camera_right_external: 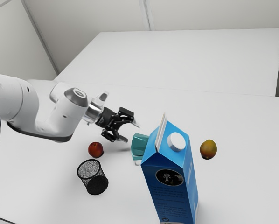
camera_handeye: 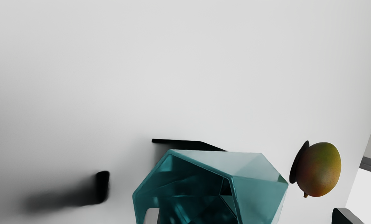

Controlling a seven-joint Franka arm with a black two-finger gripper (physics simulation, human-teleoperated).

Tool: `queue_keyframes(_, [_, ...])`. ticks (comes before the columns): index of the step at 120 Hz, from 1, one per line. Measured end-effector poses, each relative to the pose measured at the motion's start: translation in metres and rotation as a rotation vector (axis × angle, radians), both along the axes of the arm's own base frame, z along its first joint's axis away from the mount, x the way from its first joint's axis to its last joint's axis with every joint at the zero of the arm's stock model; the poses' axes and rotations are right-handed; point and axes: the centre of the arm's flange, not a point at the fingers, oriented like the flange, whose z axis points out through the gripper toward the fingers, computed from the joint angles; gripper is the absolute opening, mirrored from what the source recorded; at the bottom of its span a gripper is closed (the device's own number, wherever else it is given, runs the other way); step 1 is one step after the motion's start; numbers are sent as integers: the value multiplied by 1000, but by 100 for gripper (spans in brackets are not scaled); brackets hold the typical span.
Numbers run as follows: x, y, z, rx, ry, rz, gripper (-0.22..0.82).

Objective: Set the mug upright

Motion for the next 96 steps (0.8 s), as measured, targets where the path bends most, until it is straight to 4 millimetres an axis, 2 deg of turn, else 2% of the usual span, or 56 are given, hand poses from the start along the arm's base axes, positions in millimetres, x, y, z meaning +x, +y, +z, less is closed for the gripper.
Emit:
queue_keyframes(68, [0, -26, -16, -99, -46, 3, 60])
queue_keyframes(81, [0, -28, -16, -109, -53, -1, 54])
queue_keyframes(96, [-1, -31, -17, -120, -58, -3, 42])
